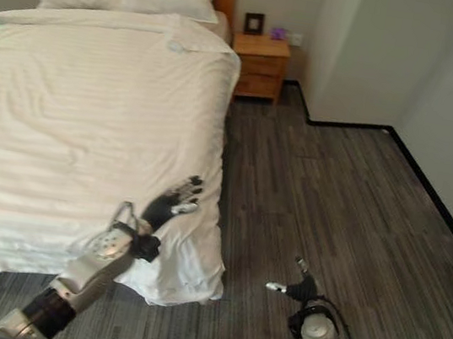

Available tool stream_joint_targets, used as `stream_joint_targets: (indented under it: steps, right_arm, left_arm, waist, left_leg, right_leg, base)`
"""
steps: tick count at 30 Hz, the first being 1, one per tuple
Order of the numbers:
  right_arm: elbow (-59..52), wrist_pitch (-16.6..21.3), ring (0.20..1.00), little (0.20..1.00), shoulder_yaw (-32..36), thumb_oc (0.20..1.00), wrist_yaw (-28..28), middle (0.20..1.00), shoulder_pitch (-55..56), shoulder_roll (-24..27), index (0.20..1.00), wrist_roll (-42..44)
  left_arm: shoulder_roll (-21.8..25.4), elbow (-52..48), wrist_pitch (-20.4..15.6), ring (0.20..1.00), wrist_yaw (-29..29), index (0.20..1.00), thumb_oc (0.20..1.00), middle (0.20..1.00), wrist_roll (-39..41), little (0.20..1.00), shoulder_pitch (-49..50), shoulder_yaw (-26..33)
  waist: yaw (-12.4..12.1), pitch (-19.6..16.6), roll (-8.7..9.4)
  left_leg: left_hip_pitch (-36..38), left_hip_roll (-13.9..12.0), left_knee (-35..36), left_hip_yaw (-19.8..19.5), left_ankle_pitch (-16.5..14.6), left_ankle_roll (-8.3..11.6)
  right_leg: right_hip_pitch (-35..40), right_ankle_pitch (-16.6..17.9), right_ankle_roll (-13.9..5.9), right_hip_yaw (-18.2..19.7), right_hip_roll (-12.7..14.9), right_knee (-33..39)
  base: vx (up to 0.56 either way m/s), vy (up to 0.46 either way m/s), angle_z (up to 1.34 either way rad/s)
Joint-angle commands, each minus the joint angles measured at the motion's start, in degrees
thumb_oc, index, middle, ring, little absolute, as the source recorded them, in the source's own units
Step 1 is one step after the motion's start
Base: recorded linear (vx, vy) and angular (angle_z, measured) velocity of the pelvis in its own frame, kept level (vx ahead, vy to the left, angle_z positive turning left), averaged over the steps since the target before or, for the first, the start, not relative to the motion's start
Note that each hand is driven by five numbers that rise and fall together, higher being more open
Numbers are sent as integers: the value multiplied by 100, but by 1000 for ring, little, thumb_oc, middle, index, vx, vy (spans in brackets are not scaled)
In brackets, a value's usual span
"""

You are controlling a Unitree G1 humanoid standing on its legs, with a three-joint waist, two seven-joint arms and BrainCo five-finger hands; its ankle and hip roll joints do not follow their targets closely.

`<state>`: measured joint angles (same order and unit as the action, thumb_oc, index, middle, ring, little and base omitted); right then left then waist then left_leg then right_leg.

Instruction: Making the bed.

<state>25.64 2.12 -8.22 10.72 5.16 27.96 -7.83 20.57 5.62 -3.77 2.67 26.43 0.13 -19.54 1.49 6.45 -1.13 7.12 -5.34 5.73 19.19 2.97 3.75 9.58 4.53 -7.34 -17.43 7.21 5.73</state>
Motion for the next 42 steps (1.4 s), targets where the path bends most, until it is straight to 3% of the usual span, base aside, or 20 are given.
stream_joint_targets:
  steps: [1,3,4,5,8,13,14,15,16,21,22,26,27,28,31,32,38,42]
  right_arm:
    - [428,573,1000,1000,527,1000,36,1000,-536,281,1000,358]
    - [312,648,1000,1000,530,1000,-143,1000,-650,213,1000,516]
    - [234,671,366,366,542,366,-163,366,-748,164,366,591]
    - [-98,697,200,200,553,200,-226,200,-856,80,200,771]
    - [-407,765,200,200,569,200,-279,200,-954,-70,200,1031]
    - [-256,982,200,200,401,200,-507,200,-1464,-743,200,2350]
    - [231,1158,200,200,313,200,-695,200,-1944,-1312,200,3715]
    - [527,1394,200,200,614,200,-1037,200,-2280,-2061,200,5725]
    - [625,1797,200,200,775,200,-1091,200,-2531,-2560,200,6805]
    - [744,2081,200,200,783,200,-987,200,-2964,-2762,200,7325]
    - [752,2082,200,200,792,200,-987,200,-2977,-2757,200,7325]
    - [1011,2108,200,200,900,200,-764,200,-3168,-2594,200,7103]
    - [980,2178,200,200,1010,200,-696,200,-3253,-2449,200,7032]
    - [979,2176,200,200,1018,200,-687,200,-3268,-2436,200,7024]
    - [996,2255,200,200,1307,200,-590,200,-3395,-2145,200,6986]
    - [1193,2298,200,200,1600,200,-464,200,-3471,-1850,200,6977]
    - [1997,2178,200,200,2367,200,-221,200,-3348,-1065,200,6994]
    - [2620,1921,200,200,2912,200,-287,200,-2757,-507,200,7093]
  left_arm:
    - [235,9,-399,1000,-15,1000,1000,1000,-371,1000,215,351]
    - [174,245,-416,1000,-30,1000,1000,1000,-415,1000,553,836]
    - [144,379,-446,1000,-63,1000,1000,1000,-398,1000,653,1072]
    - [72,546,-484,1000,-142,1000,1000,1000,-388,1000,806,1382]
    - [27,645,-531,1000,-213,1000,1000,1000,-381,1000,949,1641]
    - [-31,892,-572,1000,-295,1000,1000,1000,-316,1000,1165,1955]
    - [9,982,-574,1000,-259,1000,1000,1000,-297,1000,1300,1957]
    - [21,1075,-566,1000,-256,1000,1000,1000,-263,1000,1368,1905]
    - [100,1003,-594,1000,-231,1000,1000,1000,-226,1000,1444,1823]
    - [287,965,-644,1000,-175,1000,1000,1000,-304,1000,1451,1533]
    - [287,969,-647,1000,-176,1000,1000,1000,-303,1000,1440,1526]
    - [374,981,-707,1000,-156,1000,1000,1000,-311,1000,1238,1254]
    - [387,931,-746,1000,-162,1000,1000,1000,-316,1000,1182,1178]
    - [377,935,-747,1000,-164,1000,1000,1000,-317,1000,1162,1169]
    - [315,1023,-786,1000,-143,1000,1000,1000,-337,1000,1077,1028]
    - [247,1132,-810,1000,-112,1000,1000,1000,-362,1000,962,859]
    - [46,1370,-781,1000,-32,1000,1000,1000,-389,1000,813,661]
    - [-98,1557,-723,1000,-40,1000,1000,1000,-340,1000,643,664]
  waist:
    - [-183,164,81]
    - [-351,118,119]
    - [-443,94,141]
    - [-584,68,175]
    - [-714,52,211]
    - [-1169,21,299]
    - [-1545,17,363]
    - [-1811,45,388]
    - [-2064,121,389]
    - [-2367,323,290]
    - [-2366,319,291]
    - [-2322,633,-1]
    - [-2246,786,-165]
    - [-2253,784,-173]
    - [-2110,935,-404]
    - [-1942,1031,-584]
    - [-1588,1115,-874]
    - [-1243,1057,-897]
  left_leg:
    - [-17,34,-124,-192,-367,-20]
    - [-38,51,-122,-263,-366,-21]
    - [-56,65,-118,-303,-364,-23]
    - [-91,86,-111,-373,-362,-26]
    - [-136,112,-107,-445,-351,-32]
    - [-294,195,-104,-725,-309,-41]
    - [-418,273,-106,-956,-272,-38]
    - [-460,316,-109,-1149,-359,10]
    - [-618,362,-115,-1329,-309,38]
    - [-1001,433,-124,-1580,-178,83]
    - [-1016,434,-124,-1587,-173,83]
    - [-1459,470,-130,-1705,-1,139]
    - [-1651,467,-132,-1696,82,169]
    - [-1672,466,-132,-1697,90,168]
    - [-1983,456,-128,-1668,195,203]
    - [-2226,452,-122,-1614,258,219]
    - [-2543,486,-95,-1411,271,236]
    - [-2441,503,-73,-1197,126,200]
  right_leg:
    - [198,-937,-109,-316,-44,-304]
    - [229,-944,-103,-437,-35,-309]
    - [244,-942,-104,-495,-27,-310]
    - [260,-931,-111,-573,-10,-301]
    - [269,-925,-112,-678,9,-308]
    - [314,-944,-110,-1019,54,-326]
    - [353,-965,-110,-1294,76,-342]
    - [404,-1096,-136,-1369,61,-364]
    - [373,-1137,-135,-1555,55,-386]
    - [144,-1194,-102,-1797,61,-456]
    - [132,-1197,-101,-1804,62,-463]
    - [-314,-1258,-54,-1872,129,-625]
    - [-597,-1275,-30,-1851,183,-755]
    - [-627,-1284,-26,-1849,188,-780]
    - [-1061,-1296,1,-1792,308,-988]
    - [-1411,-1304,3,-1696,406,-1132]
    - [-1917,-1270,-33,-1404,568,-1221]
    - [-1908,-1181,-92,-1140,602,-1046]
  base:
    - [56,20,16]
    - [59,21,33]
    - [81,48,42]
    - [66,56,40]
    - [34,47,27]
    - [40,73,51]
    - [172,138,108]
    - [179,155,101]
    - [126,87,99]
    - [-12,54,91]
    - [-68,75,-18]
    - [-112,58,-7]
    - [-127,58,-2]
    - [-138,64,-6]
    - [-111,70,-14]
    - [-143,88,-9]
    - [-60,76,-14]
    - [33,73,-30]
